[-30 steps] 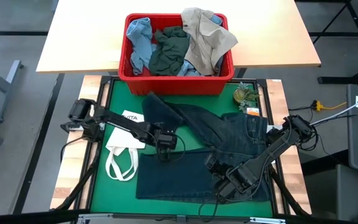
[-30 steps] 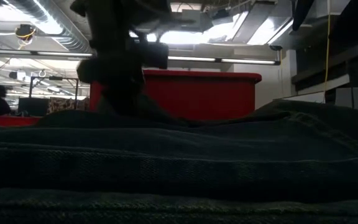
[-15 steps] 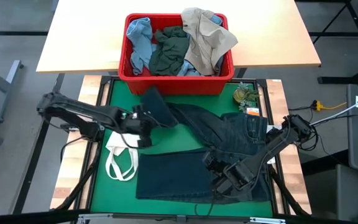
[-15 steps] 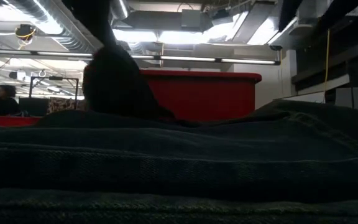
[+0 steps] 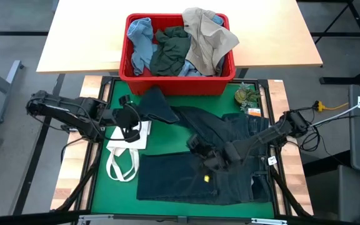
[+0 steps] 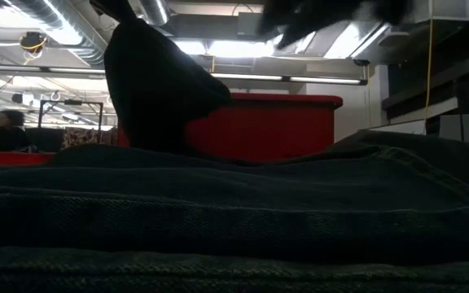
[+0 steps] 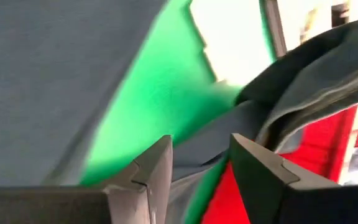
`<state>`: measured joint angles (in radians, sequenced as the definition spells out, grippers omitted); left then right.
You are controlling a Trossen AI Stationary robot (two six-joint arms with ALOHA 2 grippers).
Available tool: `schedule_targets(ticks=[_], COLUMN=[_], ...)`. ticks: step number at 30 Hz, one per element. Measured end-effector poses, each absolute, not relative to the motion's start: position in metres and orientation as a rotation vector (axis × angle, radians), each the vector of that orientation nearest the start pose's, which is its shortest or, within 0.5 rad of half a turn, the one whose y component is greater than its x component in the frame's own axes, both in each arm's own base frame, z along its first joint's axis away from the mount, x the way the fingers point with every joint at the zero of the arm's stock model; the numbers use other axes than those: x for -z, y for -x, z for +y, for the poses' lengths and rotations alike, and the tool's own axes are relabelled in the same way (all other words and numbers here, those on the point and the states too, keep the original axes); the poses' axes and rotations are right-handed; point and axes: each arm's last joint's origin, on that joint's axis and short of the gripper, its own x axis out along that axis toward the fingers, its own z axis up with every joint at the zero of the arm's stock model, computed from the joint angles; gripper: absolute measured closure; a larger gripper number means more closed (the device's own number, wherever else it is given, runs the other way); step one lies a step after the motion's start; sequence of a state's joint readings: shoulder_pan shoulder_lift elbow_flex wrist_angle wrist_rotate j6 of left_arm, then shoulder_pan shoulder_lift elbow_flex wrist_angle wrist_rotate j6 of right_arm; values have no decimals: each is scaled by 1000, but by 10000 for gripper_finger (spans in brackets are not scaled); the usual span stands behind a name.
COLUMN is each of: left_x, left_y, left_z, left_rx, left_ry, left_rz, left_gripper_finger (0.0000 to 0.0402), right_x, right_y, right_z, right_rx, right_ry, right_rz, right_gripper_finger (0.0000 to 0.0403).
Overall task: Fold laundry
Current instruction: Fold the dark blue pants
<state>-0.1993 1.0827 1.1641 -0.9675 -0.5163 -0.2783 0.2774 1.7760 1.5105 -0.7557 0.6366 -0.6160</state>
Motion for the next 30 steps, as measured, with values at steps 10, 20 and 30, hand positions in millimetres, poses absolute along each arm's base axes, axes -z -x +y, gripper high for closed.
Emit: schedule_targets(ticks=[10, 20, 30], left_x=[-342, -341, -340], left_y=[-191, -190, -189], left_z=[-24, -24, -24], left_rx=[-406, -406, -406], left_ry=[-68, -72, -78], left_rz=[823, 834, 844], left_gripper_finger=[382, 380, 381], right_x=[-283, -256, -238], right_y=[-398, -413, -424], right_z=[11, -28, -32], right_rx=[204, 208, 214], right_ry=[1003, 937, 929], right_rz=[925, 976, 991], right_gripper_finger=[243, 243, 245])
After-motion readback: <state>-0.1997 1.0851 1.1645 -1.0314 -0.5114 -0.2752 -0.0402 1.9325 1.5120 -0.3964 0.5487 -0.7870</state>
